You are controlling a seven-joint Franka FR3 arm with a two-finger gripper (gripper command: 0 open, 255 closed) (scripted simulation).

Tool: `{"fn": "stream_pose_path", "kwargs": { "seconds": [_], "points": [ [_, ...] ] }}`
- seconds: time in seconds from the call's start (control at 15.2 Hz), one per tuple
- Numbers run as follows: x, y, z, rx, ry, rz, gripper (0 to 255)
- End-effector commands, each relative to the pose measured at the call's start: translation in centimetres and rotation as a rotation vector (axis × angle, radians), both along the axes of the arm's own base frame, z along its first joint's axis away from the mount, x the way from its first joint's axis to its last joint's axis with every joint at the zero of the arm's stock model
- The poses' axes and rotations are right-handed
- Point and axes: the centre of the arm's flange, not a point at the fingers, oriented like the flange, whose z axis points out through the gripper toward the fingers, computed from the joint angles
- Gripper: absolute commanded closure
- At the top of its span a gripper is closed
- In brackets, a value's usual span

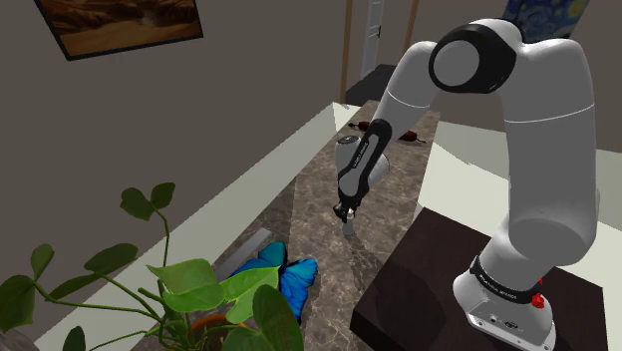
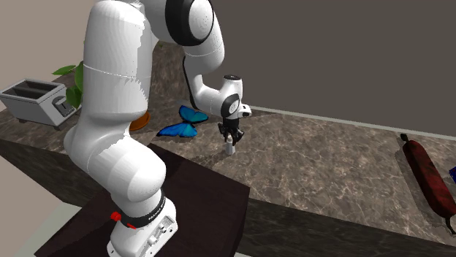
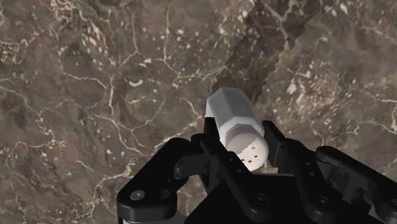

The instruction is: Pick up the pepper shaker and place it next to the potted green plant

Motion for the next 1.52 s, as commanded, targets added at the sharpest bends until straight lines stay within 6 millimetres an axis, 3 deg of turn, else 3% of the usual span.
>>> {"fn": "stream_pose_path", "kwargs": {
  "seconds": [0.0,0.33,1.45],
  "points": [
    [0.0,0.0,0.0,0.0,0.001,0.0,255],
    [0.0,0.0,0.0,0.0,0.001,0.0,255],
    [0.0,0.0,9.0,0.0,0.001,0.0,255]
  ]
}}
